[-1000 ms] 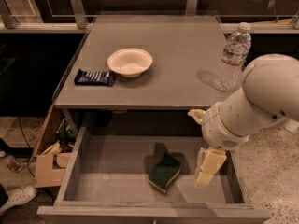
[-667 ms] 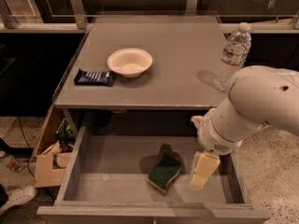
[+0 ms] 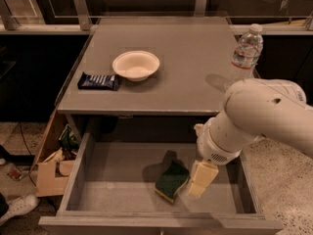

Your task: Pick sponge from top drawer and place on counter

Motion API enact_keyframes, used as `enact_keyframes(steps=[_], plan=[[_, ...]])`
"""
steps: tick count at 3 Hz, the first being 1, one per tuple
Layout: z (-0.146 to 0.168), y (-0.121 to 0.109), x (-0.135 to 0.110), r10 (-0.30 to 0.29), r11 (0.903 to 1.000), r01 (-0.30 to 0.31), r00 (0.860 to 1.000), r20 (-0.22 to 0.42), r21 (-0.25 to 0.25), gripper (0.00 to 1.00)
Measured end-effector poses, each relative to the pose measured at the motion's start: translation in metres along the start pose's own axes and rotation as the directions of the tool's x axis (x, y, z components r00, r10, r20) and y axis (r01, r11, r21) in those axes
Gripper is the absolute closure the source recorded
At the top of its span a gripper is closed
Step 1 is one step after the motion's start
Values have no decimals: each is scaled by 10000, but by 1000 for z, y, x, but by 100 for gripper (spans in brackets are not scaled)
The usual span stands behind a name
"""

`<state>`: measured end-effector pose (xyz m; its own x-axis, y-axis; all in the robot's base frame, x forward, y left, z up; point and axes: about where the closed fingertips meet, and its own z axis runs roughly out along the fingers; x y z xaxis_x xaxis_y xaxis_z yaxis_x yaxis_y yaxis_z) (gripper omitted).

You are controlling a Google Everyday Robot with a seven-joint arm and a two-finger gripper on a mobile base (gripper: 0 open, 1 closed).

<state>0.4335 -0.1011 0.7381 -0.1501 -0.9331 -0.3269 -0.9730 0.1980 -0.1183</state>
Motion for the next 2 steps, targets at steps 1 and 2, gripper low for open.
enact_keyframes(steps=[1,2], plan=[[14,-2,-4,593,9981,-599,9977,-327,-175,0],[16,-1,-5,892,9958,-899,9953,-373,-167,0]])
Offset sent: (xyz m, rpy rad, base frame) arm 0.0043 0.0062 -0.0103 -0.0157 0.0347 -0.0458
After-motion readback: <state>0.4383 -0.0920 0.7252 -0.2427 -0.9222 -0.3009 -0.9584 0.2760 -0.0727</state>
